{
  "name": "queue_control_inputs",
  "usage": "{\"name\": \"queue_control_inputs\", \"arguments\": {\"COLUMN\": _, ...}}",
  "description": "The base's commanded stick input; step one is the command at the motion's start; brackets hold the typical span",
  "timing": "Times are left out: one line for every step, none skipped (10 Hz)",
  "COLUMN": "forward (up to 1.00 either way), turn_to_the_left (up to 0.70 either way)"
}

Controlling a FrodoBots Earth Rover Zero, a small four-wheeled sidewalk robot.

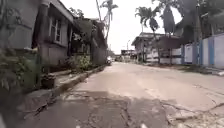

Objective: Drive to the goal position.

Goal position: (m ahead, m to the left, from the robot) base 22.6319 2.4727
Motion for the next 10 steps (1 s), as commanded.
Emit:
{"name": "queue_control_inputs", "arguments": {"forward": 0.70, "turn_to_the_left": 0.00}}
{"name": "queue_control_inputs", "arguments": {"forward": 0.70, "turn_to_the_left": 0.00}}
{"name": "queue_control_inputs", "arguments": {"forward": 0.70, "turn_to_the_left": 0.00}}
{"name": "queue_control_inputs", "arguments": {"forward": 0.70, "turn_to_the_left": 0.00}}
{"name": "queue_control_inputs", "arguments": {"forward": 0.70, "turn_to_the_left": 0.00}}
{"name": "queue_control_inputs", "arguments": {"forward": 0.70, "turn_to_the_left": 0.00}}
{"name": "queue_control_inputs", "arguments": {"forward": 0.70, "turn_to_the_left": 0.00}}
{"name": "queue_control_inputs", "arguments": {"forward": 0.70, "turn_to_the_left": 0.00}}
{"name": "queue_control_inputs", "arguments": {"forward": 0.70, "turn_to_the_left": 0.00}}
{"name": "queue_control_inputs", "arguments": {"forward": 0.70, "turn_to_the_left": 0.00}}
